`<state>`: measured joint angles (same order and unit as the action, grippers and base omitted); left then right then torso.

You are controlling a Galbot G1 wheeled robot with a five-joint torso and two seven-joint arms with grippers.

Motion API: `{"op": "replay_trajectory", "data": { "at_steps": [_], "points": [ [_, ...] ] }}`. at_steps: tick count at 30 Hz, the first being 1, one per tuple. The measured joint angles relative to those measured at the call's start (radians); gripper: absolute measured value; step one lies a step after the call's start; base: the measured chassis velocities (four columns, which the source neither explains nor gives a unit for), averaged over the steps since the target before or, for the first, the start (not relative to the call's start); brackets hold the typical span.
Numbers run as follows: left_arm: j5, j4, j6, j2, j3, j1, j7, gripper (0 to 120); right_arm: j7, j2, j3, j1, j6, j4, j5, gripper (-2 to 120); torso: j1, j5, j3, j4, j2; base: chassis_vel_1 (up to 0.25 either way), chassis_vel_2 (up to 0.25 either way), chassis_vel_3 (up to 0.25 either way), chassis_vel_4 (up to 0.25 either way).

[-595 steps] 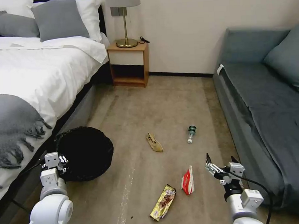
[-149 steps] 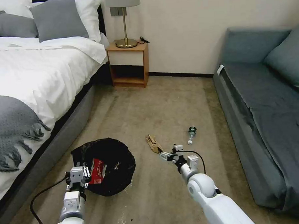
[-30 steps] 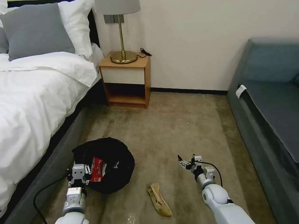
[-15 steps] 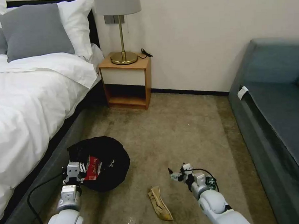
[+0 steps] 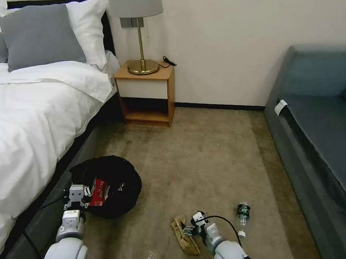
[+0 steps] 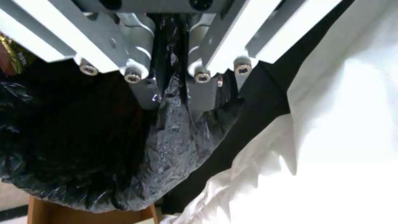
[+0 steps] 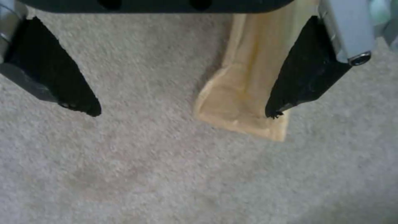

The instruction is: Pick up the trash bin, then pick up the garbage on the floor and place it into the trash bin.

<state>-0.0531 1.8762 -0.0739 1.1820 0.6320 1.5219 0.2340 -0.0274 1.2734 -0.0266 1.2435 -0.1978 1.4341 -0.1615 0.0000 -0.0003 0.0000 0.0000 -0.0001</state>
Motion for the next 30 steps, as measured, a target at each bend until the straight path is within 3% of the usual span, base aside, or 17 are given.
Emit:
{"op": "replay_trajectory", "data": {
  "at_steps": [8,15,30],
  "points": [
    [-0.024,-0.008,0.001,-0.047,0.023,-0.001,-0.008,6,0.016,-0.067,-0.052,0.016,-0.053,0.095,-0.011,100,0.0,0.0002,0.0,0.0,0.0,0.0,0.0,0.0,0.0],
    [-0.029,-0.012,0.003,-0.053,0.025,-0.002,-0.013,6,0.047,-0.139,-0.098,0.047,-0.11,0.211,-0.027,100,0.0,0.0001,0.0,0.0,0.0,0.0,0.0,0.0,0.0],
    [-0.028,0.0,0.005,-0.05,0.024,0.004,-0.016,6,0.103,-0.106,-0.138,0.033,-0.122,0.123,0.051,100,0.0,-0.0001,0.0,0.0002,0.0,0.0,0.0,0.0,0.0]
  ]
}}
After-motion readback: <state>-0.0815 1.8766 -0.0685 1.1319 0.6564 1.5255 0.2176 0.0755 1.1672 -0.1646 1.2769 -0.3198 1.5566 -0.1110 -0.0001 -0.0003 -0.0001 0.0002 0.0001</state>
